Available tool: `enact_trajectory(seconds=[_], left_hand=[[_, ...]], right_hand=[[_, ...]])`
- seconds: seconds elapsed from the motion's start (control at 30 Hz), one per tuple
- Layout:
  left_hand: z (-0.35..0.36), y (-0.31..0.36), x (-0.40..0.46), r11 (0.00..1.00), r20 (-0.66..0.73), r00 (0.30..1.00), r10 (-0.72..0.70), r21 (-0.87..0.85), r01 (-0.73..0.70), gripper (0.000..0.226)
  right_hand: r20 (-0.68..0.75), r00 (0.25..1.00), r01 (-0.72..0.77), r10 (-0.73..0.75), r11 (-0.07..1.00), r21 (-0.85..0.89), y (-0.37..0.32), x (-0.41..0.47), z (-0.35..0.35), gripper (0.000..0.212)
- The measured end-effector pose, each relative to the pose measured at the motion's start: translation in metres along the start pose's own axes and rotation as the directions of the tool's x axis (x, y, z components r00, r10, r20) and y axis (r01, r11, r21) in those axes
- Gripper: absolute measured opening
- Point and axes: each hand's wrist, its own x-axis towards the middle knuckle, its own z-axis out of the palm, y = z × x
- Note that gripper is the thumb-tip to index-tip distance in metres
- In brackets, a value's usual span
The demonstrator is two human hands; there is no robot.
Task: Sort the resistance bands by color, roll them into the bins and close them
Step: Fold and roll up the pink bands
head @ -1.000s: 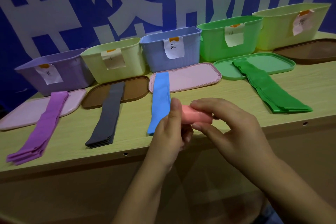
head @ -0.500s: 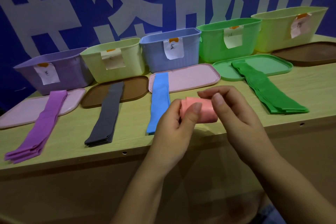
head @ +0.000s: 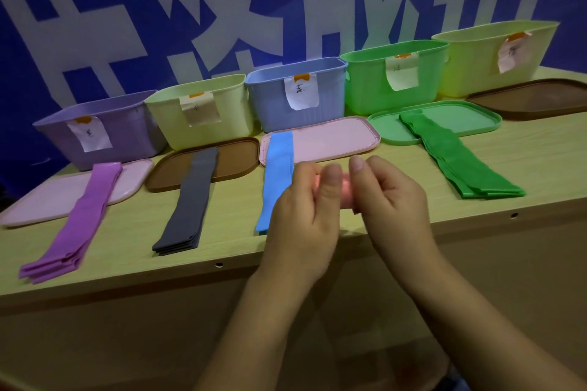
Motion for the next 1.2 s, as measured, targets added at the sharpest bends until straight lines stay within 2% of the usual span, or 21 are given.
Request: enact_trajectory(seconds=[0.13,0.23,0.4,0.57,0.67,0.77,0.83,0.93,1.0,1.1,1.2], left_hand=[[0.004,0.001,0.011,0.957,-0.057,0.980,-0.190,-0.234,0.172,0.048],[0.006,0.004,0.014,0.946,-0.100,0.977,-0.191,-0.285,0.155,0.037],[0.006,0.008,0.030,0.989,-0.159,0.984,-0.077,-0.141,0.054,0.025],[0.009,-0.009,0.076,0.999,-0.147,0.989,-0.034,-0.022,0.031,0.042],[0.017,-0.021,0.111,0.999,-0.094,0.995,-0.021,-0.044,0.017,0.046],[0.030,-0.037,0.154,0.982,0.004,0.999,-0.033,-0.185,0.033,0.049],[0.037,-0.045,0.183,0.974,0.046,0.997,-0.063,-0.214,0.072,0.042],[0.049,-0.047,0.223,0.956,0.111,0.983,-0.144,-0.241,0.168,0.040],[0.055,-0.041,0.249,0.943,0.141,0.976,-0.169,-0.265,0.201,0.039],[0.060,-0.020,0.289,0.947,0.203,0.964,-0.174,-0.232,0.220,0.039],[0.067,0.018,0.328,0.914,0.350,0.909,-0.229,-0.243,0.324,0.039]], right_hand=[[-0.097,0.992,0.085,-0.082,0.996,0.028,-0.004,-0.003,0.007,0.040],[-0.118,0.983,0.146,-0.141,0.989,0.033,-0.003,0.000,0.010,0.036],[-0.080,0.982,0.173,-0.169,0.983,0.053,-0.004,0.021,0.011,0.028],[0.131,0.984,0.124,-0.123,0.992,0.000,0.001,0.080,0.001,0.026],[0.312,0.948,0.060,-0.059,0.998,0.008,0.010,0.119,-0.010,0.016],[0.471,0.882,0.050,-0.002,0.995,-0.089,0.022,0.162,-0.023,0.030],[0.530,0.847,0.037,0.048,0.988,-0.148,0.032,0.194,-0.030,0.037],[0.512,0.851,-0.043,0.115,0.988,-0.151,0.043,0.239,-0.036,0.042],[0.462,0.871,-0.156,0.169,0.985,-0.067,0.046,0.262,-0.040,0.045],[0.402,0.887,-0.270,0.229,0.962,0.047,0.035,0.293,-0.055,0.038],[0.376,0.875,-0.355,0.306,0.932,0.067,0.016,0.326,-0.085,0.031]])
